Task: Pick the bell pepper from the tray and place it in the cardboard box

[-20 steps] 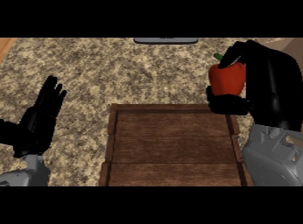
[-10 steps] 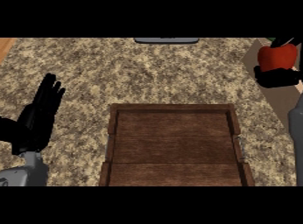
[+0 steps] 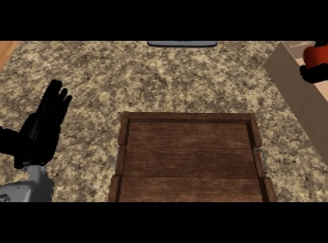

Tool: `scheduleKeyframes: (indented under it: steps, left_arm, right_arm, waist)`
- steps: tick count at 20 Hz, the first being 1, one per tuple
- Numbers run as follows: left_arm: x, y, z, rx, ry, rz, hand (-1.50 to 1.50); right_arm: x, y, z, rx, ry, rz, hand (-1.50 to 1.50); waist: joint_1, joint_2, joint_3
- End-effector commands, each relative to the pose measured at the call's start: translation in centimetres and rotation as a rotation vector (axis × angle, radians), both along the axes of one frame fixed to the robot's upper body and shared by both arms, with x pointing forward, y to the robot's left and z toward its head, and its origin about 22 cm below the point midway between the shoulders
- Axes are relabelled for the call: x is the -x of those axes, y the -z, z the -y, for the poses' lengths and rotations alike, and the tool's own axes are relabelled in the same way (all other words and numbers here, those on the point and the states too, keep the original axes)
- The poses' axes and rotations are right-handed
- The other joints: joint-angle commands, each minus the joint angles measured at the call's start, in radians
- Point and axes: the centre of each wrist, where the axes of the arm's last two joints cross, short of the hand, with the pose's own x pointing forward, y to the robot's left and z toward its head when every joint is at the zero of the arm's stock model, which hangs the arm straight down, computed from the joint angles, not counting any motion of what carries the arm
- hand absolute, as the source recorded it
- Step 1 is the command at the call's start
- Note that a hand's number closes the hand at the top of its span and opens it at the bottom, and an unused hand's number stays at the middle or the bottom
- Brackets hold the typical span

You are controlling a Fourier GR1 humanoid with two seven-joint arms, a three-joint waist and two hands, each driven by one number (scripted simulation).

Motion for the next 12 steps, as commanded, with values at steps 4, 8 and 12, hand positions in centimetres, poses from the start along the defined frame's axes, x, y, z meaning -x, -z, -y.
scheduleKeyframes:
  steps: [4,8,12]
  left_arm:
    - [0.6,0.0,0.3,0.012,0.020,0.002,0.00]
    - [0.3,-0.1,-0.2,0.008,0.029,-0.009,0.00]
    - [-0.7,-0.2,1.8,0.001,0.017,-0.003,0.00]
  right_arm:
    - [-0.9,2.7,5.0,0.166,0.107,-0.386,1.50]
    - [-0.1,7.6,7.6,0.058,0.098,-0.535,-1.50]
    - [-0.9,7.6,8.9,-0.020,0.036,-0.348,-1.50]
  waist:
    - [0.024,0.002,-0.001]
    - [0.014,0.004,0.001]
    - [0.011,0.007,0.002]
